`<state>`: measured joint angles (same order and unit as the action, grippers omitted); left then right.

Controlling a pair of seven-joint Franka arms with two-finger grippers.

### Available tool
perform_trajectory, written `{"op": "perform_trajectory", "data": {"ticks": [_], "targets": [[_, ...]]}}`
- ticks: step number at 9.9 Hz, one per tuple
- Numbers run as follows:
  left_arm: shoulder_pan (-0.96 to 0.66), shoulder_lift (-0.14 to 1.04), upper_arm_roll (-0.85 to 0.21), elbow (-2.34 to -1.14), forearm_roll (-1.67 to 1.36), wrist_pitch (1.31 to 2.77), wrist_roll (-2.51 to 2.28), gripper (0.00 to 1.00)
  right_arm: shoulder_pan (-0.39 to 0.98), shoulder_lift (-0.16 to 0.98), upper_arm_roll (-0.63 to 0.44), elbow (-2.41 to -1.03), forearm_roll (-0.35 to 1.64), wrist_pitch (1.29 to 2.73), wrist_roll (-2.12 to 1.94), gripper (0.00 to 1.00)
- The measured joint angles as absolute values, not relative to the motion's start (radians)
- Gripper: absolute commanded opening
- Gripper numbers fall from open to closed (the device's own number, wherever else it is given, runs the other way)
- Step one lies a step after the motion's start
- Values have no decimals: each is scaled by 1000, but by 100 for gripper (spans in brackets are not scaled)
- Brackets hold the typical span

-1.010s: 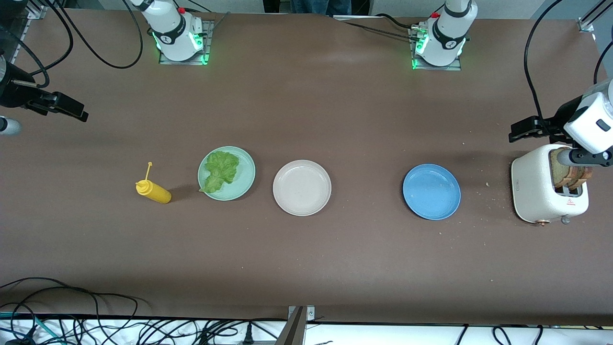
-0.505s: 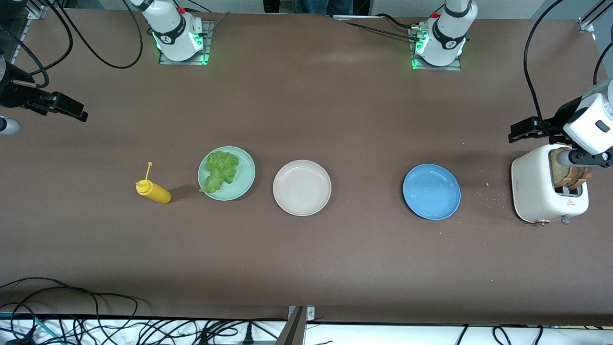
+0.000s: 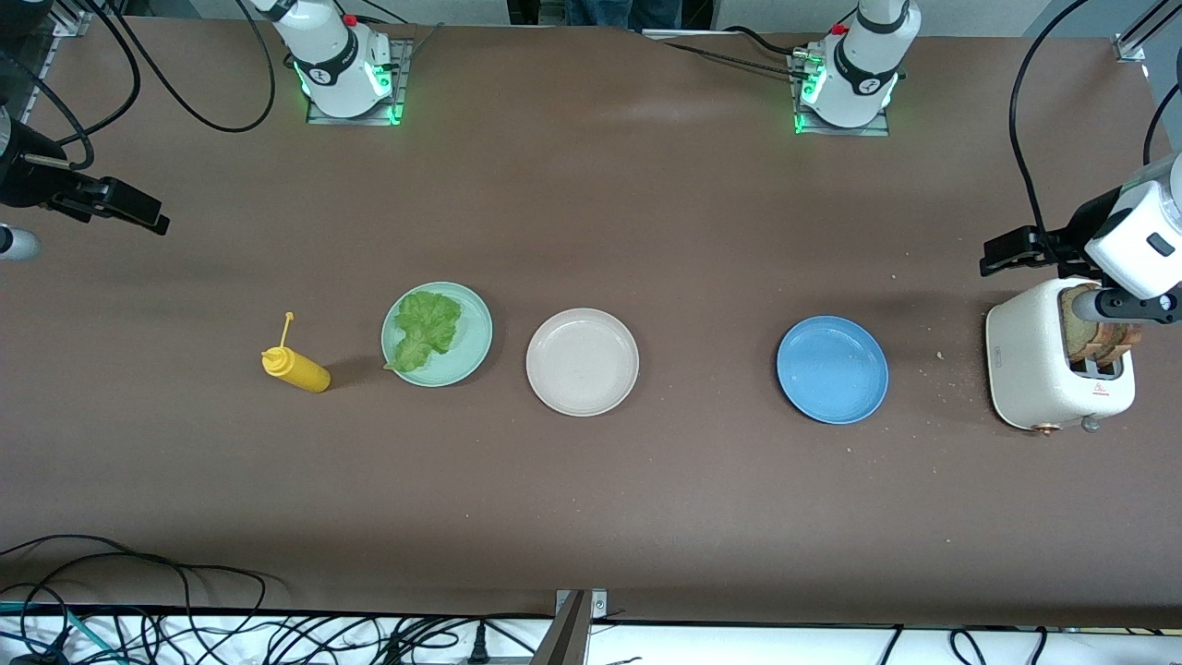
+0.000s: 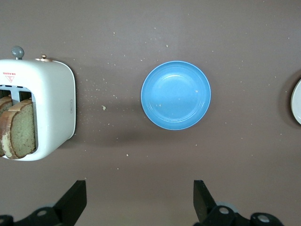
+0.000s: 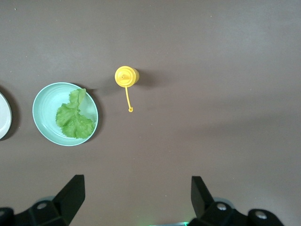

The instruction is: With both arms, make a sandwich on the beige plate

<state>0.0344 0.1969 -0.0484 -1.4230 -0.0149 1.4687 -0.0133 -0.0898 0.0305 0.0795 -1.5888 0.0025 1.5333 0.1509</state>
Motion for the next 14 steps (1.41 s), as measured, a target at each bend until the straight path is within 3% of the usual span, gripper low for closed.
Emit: {"op": "perform_trajectory", "data": {"ticks": [14], "targets": [[34, 202, -48, -1423, -15, 1469, -13, 100, -90, 31, 67, -1590, 3, 1533, 137, 100]]}}
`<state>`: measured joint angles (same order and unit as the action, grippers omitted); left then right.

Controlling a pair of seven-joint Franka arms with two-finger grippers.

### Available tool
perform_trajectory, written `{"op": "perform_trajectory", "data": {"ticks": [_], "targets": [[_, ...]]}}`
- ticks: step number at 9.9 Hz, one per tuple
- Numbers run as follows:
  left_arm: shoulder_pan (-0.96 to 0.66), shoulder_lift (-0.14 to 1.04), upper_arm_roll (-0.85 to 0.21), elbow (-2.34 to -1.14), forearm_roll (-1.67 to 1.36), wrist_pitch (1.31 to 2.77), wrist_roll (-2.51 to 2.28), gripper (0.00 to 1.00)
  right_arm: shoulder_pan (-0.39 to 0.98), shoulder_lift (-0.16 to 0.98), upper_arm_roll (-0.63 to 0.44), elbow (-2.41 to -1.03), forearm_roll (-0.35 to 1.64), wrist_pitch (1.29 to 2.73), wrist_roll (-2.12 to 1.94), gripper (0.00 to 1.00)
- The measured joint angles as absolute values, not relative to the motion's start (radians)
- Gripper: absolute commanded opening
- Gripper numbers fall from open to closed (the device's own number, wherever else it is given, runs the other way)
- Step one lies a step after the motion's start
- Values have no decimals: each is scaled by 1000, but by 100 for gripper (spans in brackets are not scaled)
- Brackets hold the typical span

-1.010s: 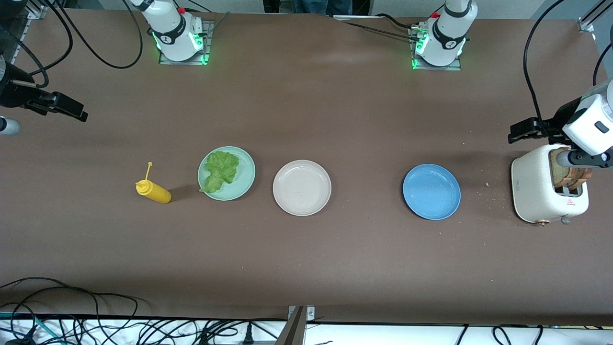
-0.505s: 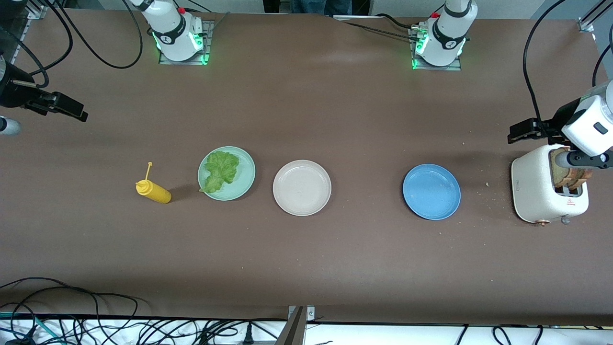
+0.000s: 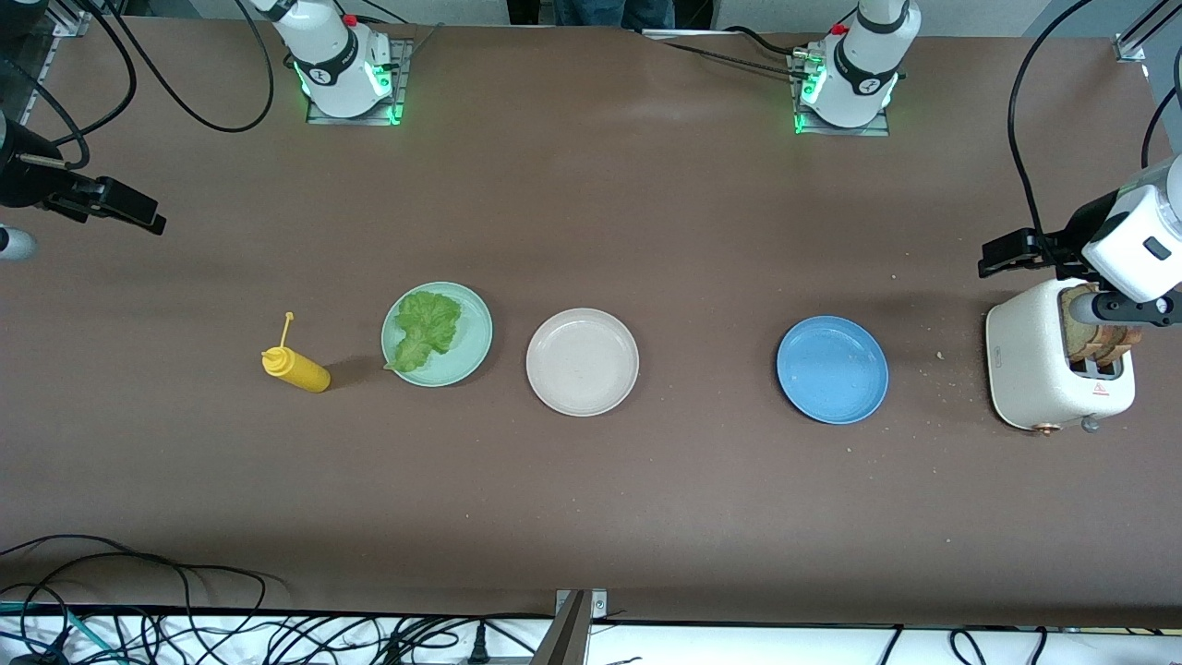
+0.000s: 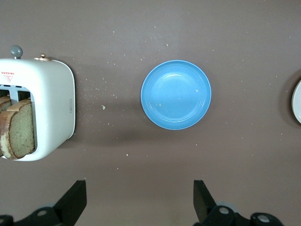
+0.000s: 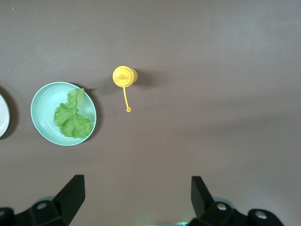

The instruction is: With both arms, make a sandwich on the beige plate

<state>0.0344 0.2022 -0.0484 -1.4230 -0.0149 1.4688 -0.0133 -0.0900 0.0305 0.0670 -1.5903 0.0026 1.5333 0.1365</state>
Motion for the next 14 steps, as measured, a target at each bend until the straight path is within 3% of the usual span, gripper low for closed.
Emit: {"op": "perform_trajectory", "data": {"ticks": [8, 14], "targets": [[53, 204, -46, -1423, -15, 1469, -13, 100, -90, 31, 59, -1596, 3, 1533, 121, 100], [204, 244, -41, -1426, -7, 1516, 156, 100, -90, 31, 59, -1599, 4, 1533, 120, 100]]}}
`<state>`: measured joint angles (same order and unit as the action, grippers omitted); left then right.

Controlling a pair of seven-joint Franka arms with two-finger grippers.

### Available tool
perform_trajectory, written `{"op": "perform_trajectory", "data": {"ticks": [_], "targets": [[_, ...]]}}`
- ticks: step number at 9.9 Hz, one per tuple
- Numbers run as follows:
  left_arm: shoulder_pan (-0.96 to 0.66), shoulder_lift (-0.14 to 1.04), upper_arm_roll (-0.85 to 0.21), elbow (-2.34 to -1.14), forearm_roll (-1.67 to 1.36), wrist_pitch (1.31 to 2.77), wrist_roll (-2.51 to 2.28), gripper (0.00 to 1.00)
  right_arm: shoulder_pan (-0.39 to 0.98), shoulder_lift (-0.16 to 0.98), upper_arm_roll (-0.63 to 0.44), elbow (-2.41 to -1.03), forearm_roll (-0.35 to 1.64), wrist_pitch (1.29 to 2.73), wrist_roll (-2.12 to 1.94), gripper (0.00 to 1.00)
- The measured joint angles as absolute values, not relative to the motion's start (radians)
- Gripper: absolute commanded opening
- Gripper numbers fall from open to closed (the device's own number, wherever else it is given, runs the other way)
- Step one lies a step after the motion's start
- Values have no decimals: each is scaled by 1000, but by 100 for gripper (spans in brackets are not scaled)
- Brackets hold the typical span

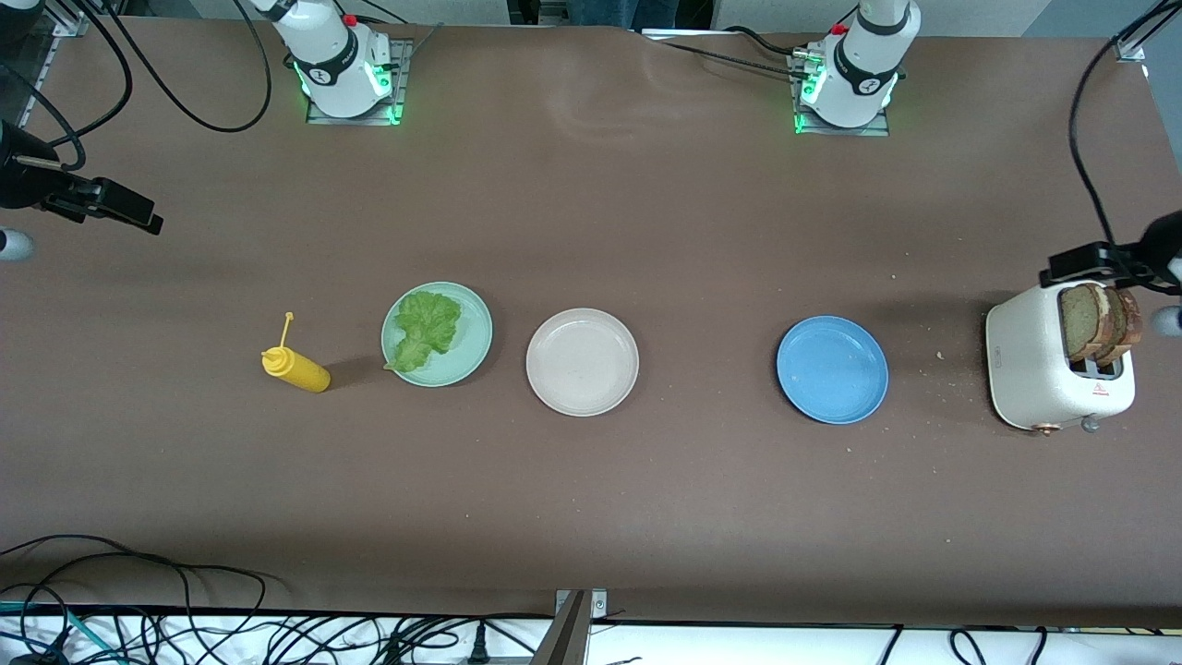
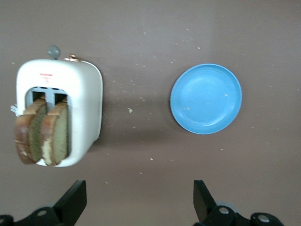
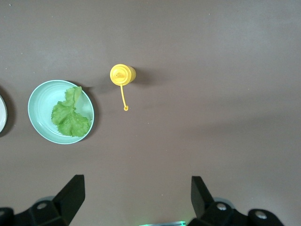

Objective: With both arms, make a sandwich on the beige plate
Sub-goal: 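Lower the left gripper onto a bread slice in the toaster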

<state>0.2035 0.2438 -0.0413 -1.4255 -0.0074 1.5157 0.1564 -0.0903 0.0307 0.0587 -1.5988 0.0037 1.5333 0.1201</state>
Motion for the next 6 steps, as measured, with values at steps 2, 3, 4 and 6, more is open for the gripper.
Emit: {"op": "perform_trajectory", "data": {"ticks": [2, 3, 4, 6], "targets": [[229, 263, -41, -1429, 9, 1547, 192, 100, -90, 31, 59, -1599, 4, 1533, 120, 100], [233, 270, -41, -1434, 28, 1561, 199, 100, -90, 31, 59, -1599, 4, 1533, 120, 100], [235, 280, -41, -1441, 49, 1581, 205, 100, -90, 31, 59, -1599, 4, 1533, 120, 100], [256, 311, -41, -1455, 63, 1629, 248, 100, -90, 31, 59, -1599, 4, 1533, 120, 100]]}}
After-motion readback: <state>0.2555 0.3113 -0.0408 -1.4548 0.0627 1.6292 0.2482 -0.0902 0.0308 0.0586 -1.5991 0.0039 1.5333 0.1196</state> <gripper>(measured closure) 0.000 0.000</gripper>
